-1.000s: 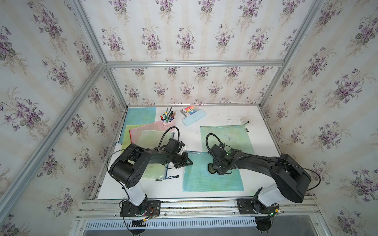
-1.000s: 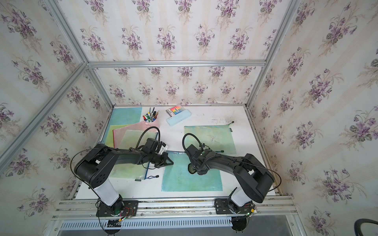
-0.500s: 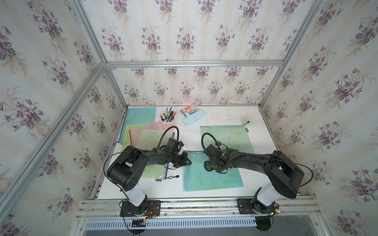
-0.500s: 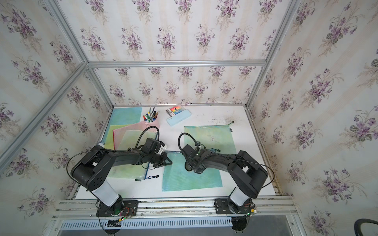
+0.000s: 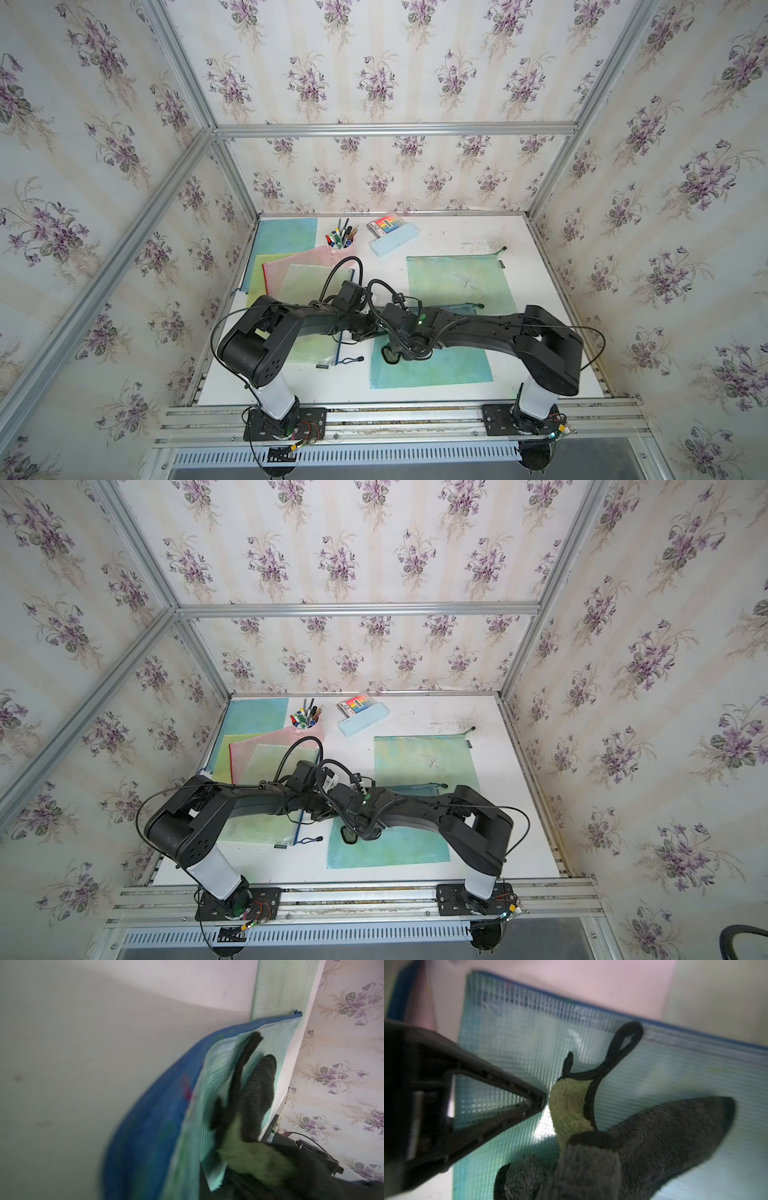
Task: Wipe the document bag
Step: Wipe the dirt from the document bag.
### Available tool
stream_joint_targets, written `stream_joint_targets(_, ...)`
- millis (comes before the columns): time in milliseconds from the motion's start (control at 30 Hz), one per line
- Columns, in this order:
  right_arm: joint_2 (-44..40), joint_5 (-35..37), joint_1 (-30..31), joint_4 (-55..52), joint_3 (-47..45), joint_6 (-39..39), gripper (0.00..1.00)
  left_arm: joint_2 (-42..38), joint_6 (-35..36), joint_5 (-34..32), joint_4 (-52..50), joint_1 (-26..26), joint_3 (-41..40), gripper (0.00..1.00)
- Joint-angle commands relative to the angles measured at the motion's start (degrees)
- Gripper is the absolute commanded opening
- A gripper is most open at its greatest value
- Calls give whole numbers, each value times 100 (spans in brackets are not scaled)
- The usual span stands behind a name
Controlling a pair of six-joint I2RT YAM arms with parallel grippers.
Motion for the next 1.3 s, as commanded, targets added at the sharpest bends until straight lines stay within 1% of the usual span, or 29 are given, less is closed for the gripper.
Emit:
stream_joint_targets(0, 165, -84, -117, -302, -393, 355, 18, -51, 134, -71, -143, 6, 76, 0)
stream_joint_targets(100, -436, -12, -377, -385, -1345, 798, 19, -75, 265, -62, -310, 15, 146, 0)
stream_joint_targets(167, -870, 293, -562, -826, -1717, 1062, 20, -75, 344, -37, -422, 24, 197, 0)
stream_joint_targets(233, -1145, 708, -749, -1425, -1857, 1229, 20, -68, 420, -9, -487, 22, 225, 0)
stream_joint_targets(300, -1232, 1053, -908, -1800, -1852, 1267, 21, -57, 486, 25, -526, 26, 248, 0)
stream_joint_targets(367, -1187, 1123, -1013, -1773, -1683, 1106, 21, -31, 550, 35, -611, 25, 293, 0)
stream_joint_targets(433, -1117, 1030, -936, -1469, -1254, 803, 21, -13, 600, 37, -671, 26, 320, 0)
stream_joint_targets(500, -983, 702, -707, -810, -627, 357, 21, 15, 608, 49, -661, 24, 331, 0)
stream_joint_targets(600, -414, -137, -429, 71, 206, -113, 21, 95, 587, 97, -621, 28, 361, 0)
stream_joint_targets(667, 44, -342, -386, 165, 569, -203, 21, 117, 583, 114, -603, 25, 383, 0)
stream_joint_targets(733, 341, -99, -444, -109, 650, -141, 21, 81, 588, 123, -611, 24, 375, 0)
stream_joint_targets(767, 392, 30, -557, -266, 548, -80, 21, 51, 609, 110, -624, 28, 367, 0)
stream_joint_targets(833, 177, 153, -940, -344, 36, 30, 21, 7, 668, 95, -668, 25, 358, 0)
stream_joint_targets(900, -367, 380, -1441, -336, -642, 99, 21, -3, 722, 99, -728, 25, 357, 0)
stream_joint_targets(967, -838, 729, -1947, -486, -1035, 52, 21, -4, 741, 102, -732, 35, 334, 0)
stream_joint_targets(1067, -1106, 1162, -2571, -751, -1188, -140, 21, 25, 715, 119, -671, 33, 305, 0)
stream_joint_targets(1100, -1101, 1239, -2634, -800, -1131, -209, 21, 28, 706, 121, -653, 35, 305, 0)
stream_joint_targets(1167, -1016, 1194, -2578, -799, -902, -294, 21, 55, 693, 131, -634, 33, 313, 0)
stream_joint_targets(1233, -918, 1089, -2174, -745, -506, -301, 21, 88, 672, 127, -605, 33, 319, 0)
stream_joint_targets(1267, -836, 1037, -1846, -710, -241, -302, 21, 100, 647, 132, -591, 33, 331, 0)
